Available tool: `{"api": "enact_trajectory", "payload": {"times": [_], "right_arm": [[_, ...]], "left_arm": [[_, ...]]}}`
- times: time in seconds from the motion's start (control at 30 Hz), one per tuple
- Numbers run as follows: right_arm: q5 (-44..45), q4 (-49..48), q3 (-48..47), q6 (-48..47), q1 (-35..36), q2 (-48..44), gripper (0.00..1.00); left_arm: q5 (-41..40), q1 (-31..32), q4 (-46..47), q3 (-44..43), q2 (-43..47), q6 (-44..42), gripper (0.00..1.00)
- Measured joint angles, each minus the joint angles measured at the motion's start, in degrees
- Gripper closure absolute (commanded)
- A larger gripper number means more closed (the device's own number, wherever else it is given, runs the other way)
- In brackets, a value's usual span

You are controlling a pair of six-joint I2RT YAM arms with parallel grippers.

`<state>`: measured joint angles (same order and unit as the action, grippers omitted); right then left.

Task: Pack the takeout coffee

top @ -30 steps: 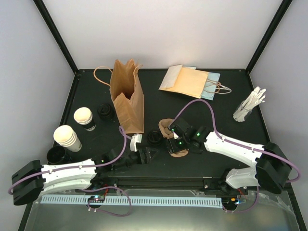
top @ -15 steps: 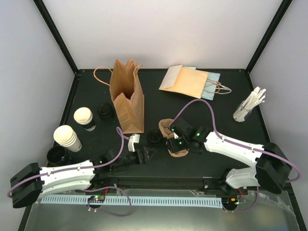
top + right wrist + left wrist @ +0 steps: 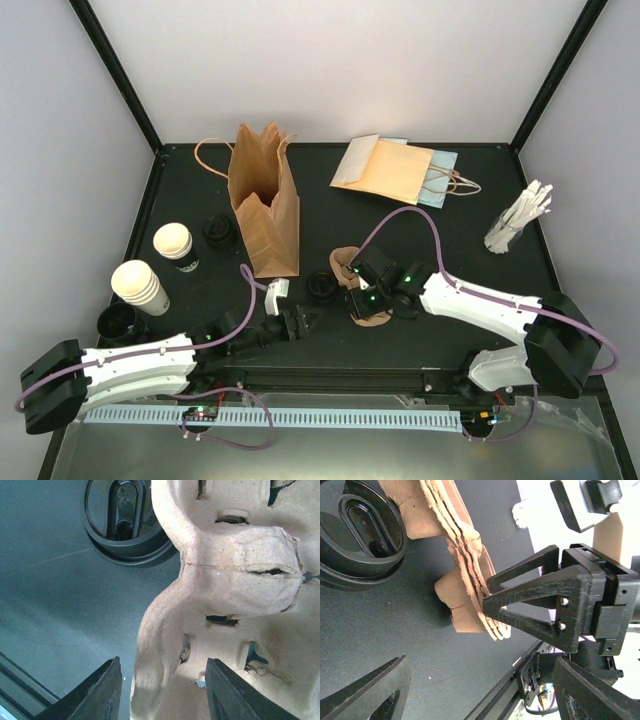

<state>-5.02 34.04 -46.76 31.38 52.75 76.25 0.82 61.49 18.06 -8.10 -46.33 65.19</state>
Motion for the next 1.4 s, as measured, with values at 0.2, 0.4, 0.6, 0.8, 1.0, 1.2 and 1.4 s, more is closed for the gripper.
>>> {"api": "enact_trajectory", "payload": {"times": [0.2,0.4,0.6,0.8,1.0,1.2,1.4], "right_arm": [[-0.11,-0.63,0.09,0.57,0.0,2.12,0.63],[-0.11,-1.11,0.68,1.44,0.0,0.55,0.71],[-0.76,-2.45,1.49,3.52,0.0,-4.9,0.77],[-2.58,-4.13,3.37,6.34,-0.13,-8.57,0.78],[-3.3,-4.96,4.48,8.04,-0.74,-11.34,0.72],[-2.32,-4.11,4.46,7.1,-1.09,-10.23,0.6],[-1.03,-2.49,4.46,5.2,-1.09,-7.82,0.37]], "left_arm": [[0.31,-0.04,0.02,0.0,-0.02,0.0,0.21],[0.72,-0.04,0.02,0.0,-0.07,0.0,0.25],[1.25,-0.09,0.63,0.0,-1.53,0.0,0.27],[2.45,-0.22,1.77,-0.02,-3.72,0.0,0.28],[3.89,-0.31,2.14,-0.68,-5.95,-0.04,0.29],[4.79,-0.31,2.69,-2.01,-7.61,-0.07,0.29],[5.05,-0.31,2.89,-2.03,-7.82,-0.07,0.29]]}}
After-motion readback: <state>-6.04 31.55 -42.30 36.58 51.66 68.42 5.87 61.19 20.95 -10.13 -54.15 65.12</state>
